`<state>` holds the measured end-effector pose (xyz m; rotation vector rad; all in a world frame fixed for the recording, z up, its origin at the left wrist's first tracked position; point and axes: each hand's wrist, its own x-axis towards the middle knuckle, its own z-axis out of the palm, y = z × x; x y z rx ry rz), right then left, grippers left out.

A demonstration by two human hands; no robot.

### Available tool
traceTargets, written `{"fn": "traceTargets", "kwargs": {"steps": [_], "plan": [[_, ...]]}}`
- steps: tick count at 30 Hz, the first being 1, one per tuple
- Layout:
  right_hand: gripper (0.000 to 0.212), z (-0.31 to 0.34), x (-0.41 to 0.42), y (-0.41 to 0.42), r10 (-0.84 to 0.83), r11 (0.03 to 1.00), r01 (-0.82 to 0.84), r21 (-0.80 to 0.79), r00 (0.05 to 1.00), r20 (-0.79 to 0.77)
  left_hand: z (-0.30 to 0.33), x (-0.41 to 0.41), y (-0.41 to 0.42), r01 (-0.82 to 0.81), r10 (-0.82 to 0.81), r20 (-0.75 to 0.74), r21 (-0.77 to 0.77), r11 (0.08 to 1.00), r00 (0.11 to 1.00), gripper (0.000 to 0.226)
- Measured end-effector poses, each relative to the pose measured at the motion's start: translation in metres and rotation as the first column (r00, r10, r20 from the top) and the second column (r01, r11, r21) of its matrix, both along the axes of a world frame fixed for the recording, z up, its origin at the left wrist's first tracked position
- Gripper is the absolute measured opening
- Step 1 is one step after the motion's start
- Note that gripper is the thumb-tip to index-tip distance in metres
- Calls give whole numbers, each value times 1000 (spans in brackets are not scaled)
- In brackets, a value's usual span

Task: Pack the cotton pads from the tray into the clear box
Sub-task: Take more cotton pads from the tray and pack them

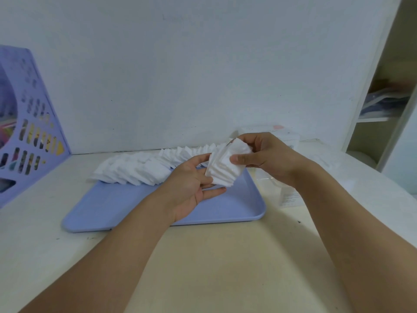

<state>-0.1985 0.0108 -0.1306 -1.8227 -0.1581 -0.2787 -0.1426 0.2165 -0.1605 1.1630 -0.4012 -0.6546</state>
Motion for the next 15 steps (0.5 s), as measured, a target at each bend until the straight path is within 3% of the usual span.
{"fn": "traceTargets", "kwargs": {"steps": [3,7,15], "plan": [[26,2,0,-5,-2,1000,1,18,999,43,2,-1,0,-31,32,5,-21,999,999,53],[27,6,-3,-7,115,988,-118,102,993,36,4,-1,0,-42,42,31,-19,999,999,55],[25,1,-1,3,54,998,-54,-26,999,5,1,-2,-1,75,-74,93,-6,997,993,50]]}}
